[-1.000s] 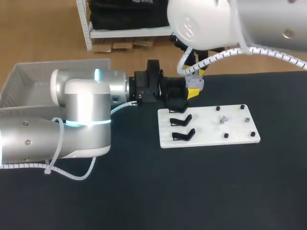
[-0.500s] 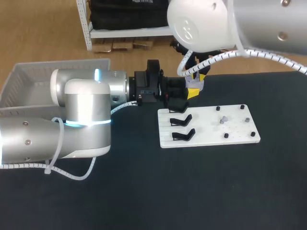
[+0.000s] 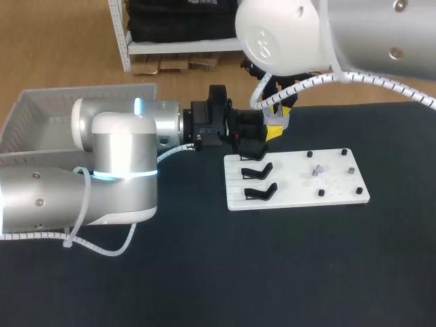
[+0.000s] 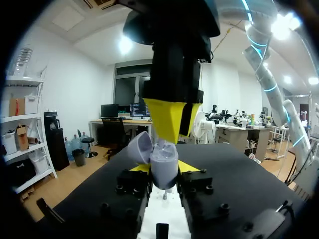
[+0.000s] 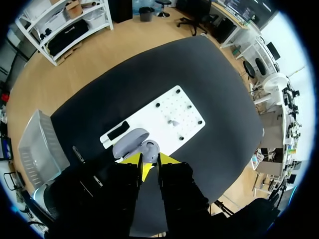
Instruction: Pick up each earbud case from the left stands, insert the matching earbuds, close the lid, and place the case in the box.
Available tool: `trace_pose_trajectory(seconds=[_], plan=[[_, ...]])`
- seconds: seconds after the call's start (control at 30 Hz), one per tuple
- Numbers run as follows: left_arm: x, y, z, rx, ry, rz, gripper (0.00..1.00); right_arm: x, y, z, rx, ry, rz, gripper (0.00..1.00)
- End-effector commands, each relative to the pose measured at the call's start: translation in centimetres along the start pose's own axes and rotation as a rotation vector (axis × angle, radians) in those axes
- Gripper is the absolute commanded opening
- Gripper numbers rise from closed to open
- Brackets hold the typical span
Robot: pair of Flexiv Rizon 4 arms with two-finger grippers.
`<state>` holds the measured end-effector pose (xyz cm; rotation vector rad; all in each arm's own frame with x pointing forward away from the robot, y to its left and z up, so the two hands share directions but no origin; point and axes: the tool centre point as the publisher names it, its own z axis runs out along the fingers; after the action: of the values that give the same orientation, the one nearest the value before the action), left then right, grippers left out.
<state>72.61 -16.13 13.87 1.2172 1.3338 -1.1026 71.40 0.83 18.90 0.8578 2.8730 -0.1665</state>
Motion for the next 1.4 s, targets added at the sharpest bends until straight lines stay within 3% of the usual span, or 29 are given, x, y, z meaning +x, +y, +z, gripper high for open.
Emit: trace_pose_trajectory(seconds=[0.03,0.43,0.5,0.53,0.8,0.93,0.97,1.0,1.03,1.17,1.4], plan=[[0.1,-0.1,0.0,-0.005,-0.008,0.004,0.00,-0.1,0.1,0.2,0.005,0.003,0.002,0.00],[0.1,-0.1,0.0,-0.005,-0.008,0.004,0.00,0.1,0.3,0.9,0.023,0.006,-0.007,0.00],[0.1,-0.1,0.0,-0.005,-0.008,0.004,0.00,0.2,0.3,0.8,0.022,0.004,-0.009,0.24],[0.1,-0.1,0.0,-0.005,-0.008,0.004,0.00,0.2,0.2,0.7,0.021,0.001,-0.012,0.29],[0.1,-0.1,0.0,-0.005,-0.008,0.004,0.00,0.9,-0.4,-0.4,-0.033,-0.015,-0.049,0.42],[0.1,-0.1,0.0,-0.005,-0.008,0.004,0.00,1.4,-1.9,-1.5,-0.141,0.000,-0.076,0.45],[0.1,-0.1,0.0,-0.005,-0.008,0.004,0.00,1.6,-2.4,-1.8,-0.173,-0.001,-0.088,0.55],[0.1,-0.1,0.0,-0.005,-0.008,0.004,0.00,1.8,-2.8,-2.0,-0.200,-0.014,-0.101,0.90],[0.1,-0.1,0.0,-0.005,-0.008,0.004,0.00,2.0,-3.3,-2.2,-0.228,-0.026,-0.110,1.00],[0.1,-0.1,0.0,-0.005,-0.008,0.004,0.00,2.7,-5.1,-2.6,-0.326,-0.085,-0.163,1.00],[0.1,-0.1,0.0,-0.005,-0.008,0.004,0.00,3.7,-7.0,-1.7,-0.402,-0.150,-0.192,1.00]])
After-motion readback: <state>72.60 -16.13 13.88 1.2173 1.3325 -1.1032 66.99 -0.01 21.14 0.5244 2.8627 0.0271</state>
